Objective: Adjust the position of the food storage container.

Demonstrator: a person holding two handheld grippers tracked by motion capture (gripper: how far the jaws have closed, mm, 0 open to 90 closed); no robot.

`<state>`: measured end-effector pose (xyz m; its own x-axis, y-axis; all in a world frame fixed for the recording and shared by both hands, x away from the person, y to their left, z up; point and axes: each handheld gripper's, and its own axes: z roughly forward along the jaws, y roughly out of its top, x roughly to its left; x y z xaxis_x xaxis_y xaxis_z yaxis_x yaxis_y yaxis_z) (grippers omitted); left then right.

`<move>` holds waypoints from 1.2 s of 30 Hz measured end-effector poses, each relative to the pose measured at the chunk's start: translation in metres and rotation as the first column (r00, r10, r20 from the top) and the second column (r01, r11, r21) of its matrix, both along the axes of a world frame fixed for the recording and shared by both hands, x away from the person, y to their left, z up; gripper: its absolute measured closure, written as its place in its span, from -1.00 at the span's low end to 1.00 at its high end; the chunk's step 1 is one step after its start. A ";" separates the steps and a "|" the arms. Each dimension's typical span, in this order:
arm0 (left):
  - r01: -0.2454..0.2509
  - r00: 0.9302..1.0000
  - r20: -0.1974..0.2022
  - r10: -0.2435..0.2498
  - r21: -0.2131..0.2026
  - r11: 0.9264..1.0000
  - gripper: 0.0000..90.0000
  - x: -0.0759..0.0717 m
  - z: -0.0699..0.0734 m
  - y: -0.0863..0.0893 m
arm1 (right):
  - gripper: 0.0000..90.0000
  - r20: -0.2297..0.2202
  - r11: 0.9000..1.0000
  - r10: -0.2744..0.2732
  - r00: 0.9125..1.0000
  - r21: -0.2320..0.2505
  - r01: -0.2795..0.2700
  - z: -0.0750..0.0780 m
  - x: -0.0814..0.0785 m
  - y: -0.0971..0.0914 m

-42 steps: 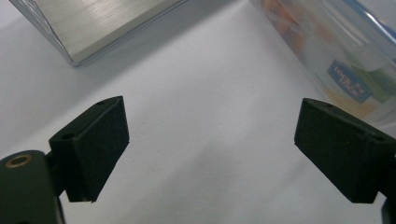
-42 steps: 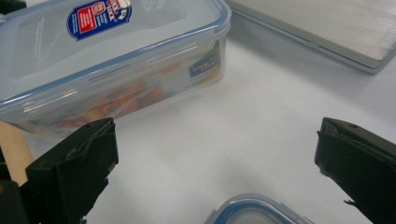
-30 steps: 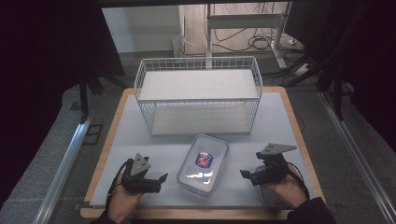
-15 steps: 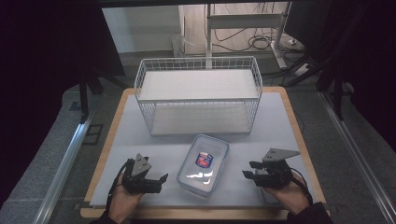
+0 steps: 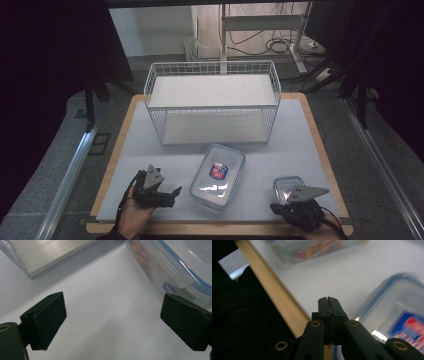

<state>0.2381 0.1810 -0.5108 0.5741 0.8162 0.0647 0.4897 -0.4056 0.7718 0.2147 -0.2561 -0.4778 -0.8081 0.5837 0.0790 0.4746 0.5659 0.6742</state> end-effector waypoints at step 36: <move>0.011 0.999 -0.041 -0.013 -0.048 0.999 -0.93 0.001 0.000 0.004 | 0.98 -0.027 0.999 -0.003 1.000 0.037 0.004 -0.012 0.035 0.004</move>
